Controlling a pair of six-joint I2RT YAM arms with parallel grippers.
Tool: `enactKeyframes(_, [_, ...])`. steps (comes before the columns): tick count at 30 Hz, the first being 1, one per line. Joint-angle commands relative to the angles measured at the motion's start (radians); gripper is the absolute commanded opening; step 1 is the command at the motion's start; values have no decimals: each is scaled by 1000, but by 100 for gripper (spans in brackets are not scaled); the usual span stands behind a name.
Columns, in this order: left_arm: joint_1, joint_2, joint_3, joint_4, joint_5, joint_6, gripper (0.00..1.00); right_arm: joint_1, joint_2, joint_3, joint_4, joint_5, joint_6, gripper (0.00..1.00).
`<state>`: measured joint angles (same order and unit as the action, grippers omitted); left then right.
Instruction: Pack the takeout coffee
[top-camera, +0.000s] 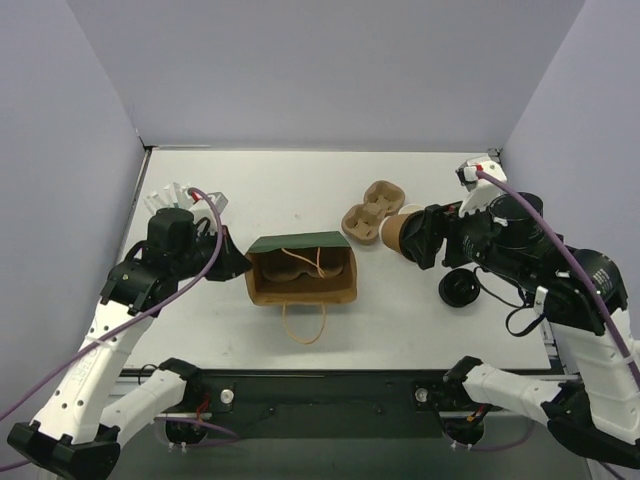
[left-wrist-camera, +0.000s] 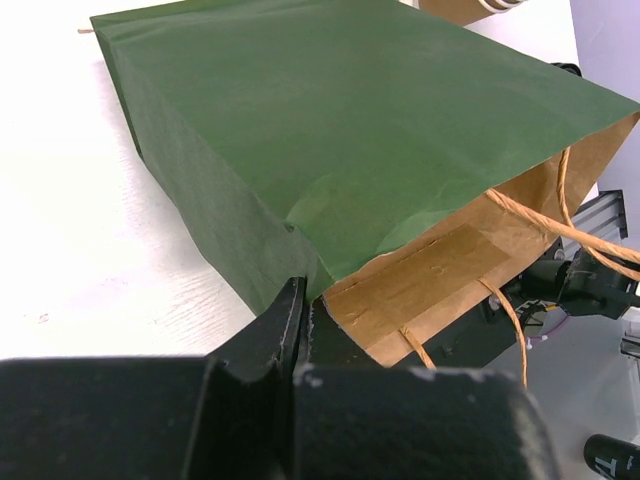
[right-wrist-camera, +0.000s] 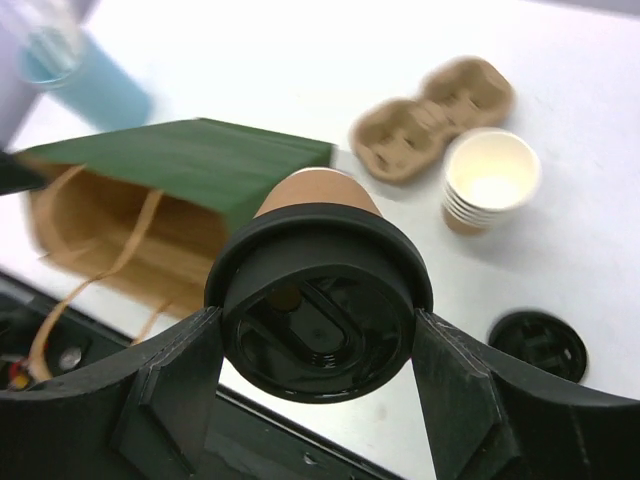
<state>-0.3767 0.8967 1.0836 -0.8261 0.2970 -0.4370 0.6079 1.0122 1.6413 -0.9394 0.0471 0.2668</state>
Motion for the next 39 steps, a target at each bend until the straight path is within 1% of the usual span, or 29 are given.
enactKeyframes(1, [4,16,65,30,22,-23,0,189,81,141,-4,25,-44,53])
enactKeyframes(2, [4,19,70,28,21,-23,0,270,98,167,2,57,-49,52])
enactKeyframes(4, [4,25,79,21,25,-20,0,358,155,247,25,91,-73,52])
enactKeyframes(5, [4,28,93,15,22,-17,0,428,176,271,34,114,-81,52])
enactKeyframes(6, [4,36,101,9,21,-13,0,455,216,326,51,117,-89,52])
enactKeyframes(10, [4,42,118,5,27,-14,0,576,308,420,88,125,-129,52])
enactKeyframes(16, [2,21,90,21,34,4,0,677,385,385,163,91,-195,52])
enactKeyframes(19, [2,4,73,31,36,20,0,702,413,342,166,105,-245,52])
enactKeyframes(22, [1,-12,49,54,45,20,0,705,431,267,175,134,-320,50])
enactKeyframes(27, [-7,-33,1,103,53,18,0,704,474,158,195,195,-422,49])
enactKeyframes(28, [-10,-38,-7,116,59,20,0,705,479,146,203,207,-457,49])
enactKeyframes(33, [-24,-48,-47,153,73,30,0,705,540,126,235,289,-529,49])
enactKeyframes(34, [-24,-51,-53,159,74,32,0,705,543,99,243,293,-543,49])
enactKeyframes(39, [-25,-61,-74,168,71,37,0,688,506,-64,385,349,-662,49])
